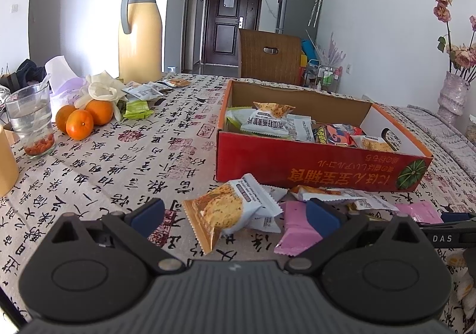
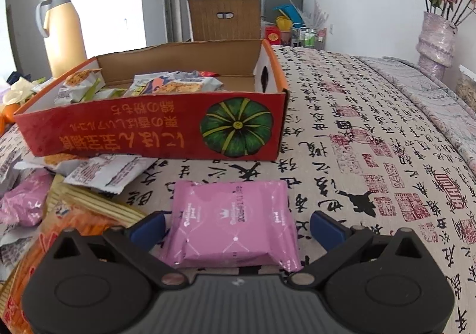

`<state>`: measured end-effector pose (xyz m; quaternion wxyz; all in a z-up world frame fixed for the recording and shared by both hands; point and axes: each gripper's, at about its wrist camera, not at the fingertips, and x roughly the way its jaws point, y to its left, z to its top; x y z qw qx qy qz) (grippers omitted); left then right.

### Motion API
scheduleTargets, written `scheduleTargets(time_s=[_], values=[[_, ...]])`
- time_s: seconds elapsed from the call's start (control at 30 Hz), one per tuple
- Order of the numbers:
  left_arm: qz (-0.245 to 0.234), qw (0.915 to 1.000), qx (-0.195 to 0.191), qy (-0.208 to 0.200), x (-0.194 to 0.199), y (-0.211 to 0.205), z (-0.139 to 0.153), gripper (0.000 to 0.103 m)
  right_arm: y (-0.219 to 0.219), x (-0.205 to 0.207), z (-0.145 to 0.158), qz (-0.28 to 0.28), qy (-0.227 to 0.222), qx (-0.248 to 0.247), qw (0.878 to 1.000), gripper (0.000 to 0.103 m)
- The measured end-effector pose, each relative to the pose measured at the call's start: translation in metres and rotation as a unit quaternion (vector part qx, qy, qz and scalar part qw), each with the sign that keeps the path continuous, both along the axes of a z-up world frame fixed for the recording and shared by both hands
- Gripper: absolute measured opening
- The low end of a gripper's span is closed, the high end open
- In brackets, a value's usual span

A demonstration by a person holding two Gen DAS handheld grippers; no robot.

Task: Organize snacks
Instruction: 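Grasp the pink packet with the right tool while the left tool grasps a cookie packet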

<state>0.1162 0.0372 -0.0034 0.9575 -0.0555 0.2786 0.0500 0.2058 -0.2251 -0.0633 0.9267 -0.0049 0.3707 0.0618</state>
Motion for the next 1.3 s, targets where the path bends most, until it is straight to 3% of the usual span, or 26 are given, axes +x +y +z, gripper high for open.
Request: scheduleTargets(time_s=[0.03,0.1,0.4,0.7,0.93,1.23,1.3], values=[[0.001,1.0,0.0,0.001,0.0,0.0,0.0,0.103,0.0,-0.001,0.001,0.004,-0.003,0.001,1.0,0.098],[0.002,1.0,0.0,0.003,0.001,0.0,-0.001,0.103,0.002,-0.004,0.002,0.009,-0.011,0.001,1.0,0.083],[0.001,1.0,0.0,0.005,0.001,0.0,-0.002,0.103,0.0,-0.013,0.008,0.028,-0.02,0.008,0.999,0.067],[0.006,0.9999,0.006,0.011,0.006,0.006,-0.003,0.103,-0.009,-0.031,0.013,-0.001,-0.052,0.042,0.998,0.065],[-0.002,0.9985,0.044,0.034,0.022,0.016,-0.011,0.103,-0.01,-0.038,0.017,-0.004,-0.061,0.046,0.997,0.065],[-0.055,0.9969,0.017,0.054,0.046,0.024,-0.02,0.102,-0.014,-0.042,0.017,-0.013,-0.062,0.05,0.997,0.066],[-0.057,0.9966,0.003,0.06,0.049,0.027,-0.022,0.096,-0.015,-0.043,0.017,-0.015,-0.063,0.05,0.997,0.066]])
